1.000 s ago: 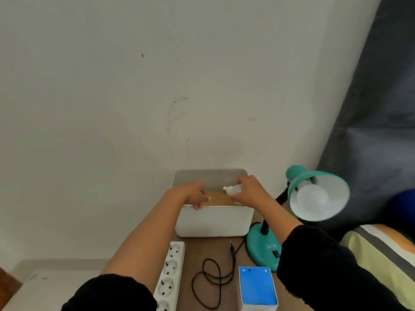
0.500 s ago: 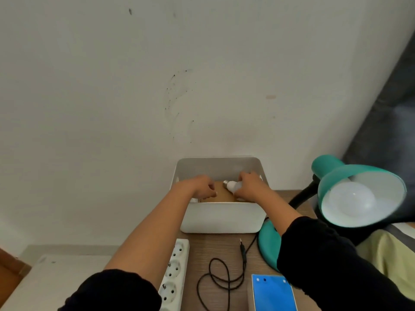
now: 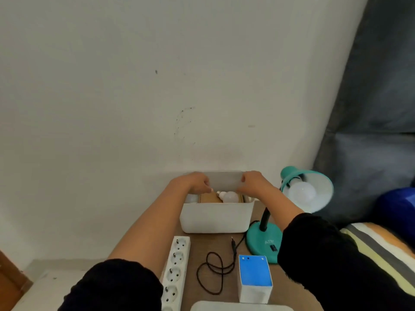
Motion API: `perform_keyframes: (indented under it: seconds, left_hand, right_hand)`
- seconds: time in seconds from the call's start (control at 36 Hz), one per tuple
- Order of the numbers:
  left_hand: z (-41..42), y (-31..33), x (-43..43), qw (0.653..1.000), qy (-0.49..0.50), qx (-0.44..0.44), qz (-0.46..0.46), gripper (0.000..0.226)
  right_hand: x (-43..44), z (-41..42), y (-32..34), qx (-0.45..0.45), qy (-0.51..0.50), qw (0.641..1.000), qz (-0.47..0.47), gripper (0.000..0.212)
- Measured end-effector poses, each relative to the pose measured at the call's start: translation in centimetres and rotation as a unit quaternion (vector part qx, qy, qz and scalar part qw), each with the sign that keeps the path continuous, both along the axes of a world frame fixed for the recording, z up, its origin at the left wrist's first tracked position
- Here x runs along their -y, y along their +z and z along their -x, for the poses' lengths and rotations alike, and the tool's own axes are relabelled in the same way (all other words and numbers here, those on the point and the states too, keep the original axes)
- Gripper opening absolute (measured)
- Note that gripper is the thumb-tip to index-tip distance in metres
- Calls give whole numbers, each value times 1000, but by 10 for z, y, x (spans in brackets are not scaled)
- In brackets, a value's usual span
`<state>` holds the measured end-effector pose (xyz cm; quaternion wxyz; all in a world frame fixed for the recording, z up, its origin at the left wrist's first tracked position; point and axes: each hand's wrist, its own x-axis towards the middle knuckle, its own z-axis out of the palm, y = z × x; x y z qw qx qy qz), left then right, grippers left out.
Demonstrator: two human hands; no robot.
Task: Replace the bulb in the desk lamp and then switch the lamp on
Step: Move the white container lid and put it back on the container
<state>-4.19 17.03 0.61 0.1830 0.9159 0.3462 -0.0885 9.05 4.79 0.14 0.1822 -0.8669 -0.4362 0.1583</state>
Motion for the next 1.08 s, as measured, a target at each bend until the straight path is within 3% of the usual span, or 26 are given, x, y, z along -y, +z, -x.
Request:
perform_keyframes:
  seconds: [0.31,0.42,0.56,0.64,0.72,0.83,0.94,1.08]
  left_hand:
    - [66,2,94,999,-20,29,39,34]
    - [88,-29,129,998,-29,15,62,32]
    - [115,-85,167,998,-14,3,69,24]
    - [130,-126,189,996,17,18,89,37]
    - [149,-164,214,988,65,72,124,52]
    - [167,-210,237,981,116,85,128,72]
    - [173,-237,246,974,155,135,97,79]
    - [175,-254,247,963,191,174,79,80]
  right_hand:
    - [103,56,16,30,-21,999,-5,36]
    - [137,71,-10,20,-36,999,17,15]
    - [177,81,-59,10,-61,997,47,32]
    - [202,87,-90,-19,-71,995,65,39]
    - [226,95,-121,-38,-89,992,81,16]
    - [251,102,-165,-77,-114,985,100,49]
    - [269,107,-197,-107,-133,984,58,47]
    - [276,113,-217,-90,-125,988,3,60]
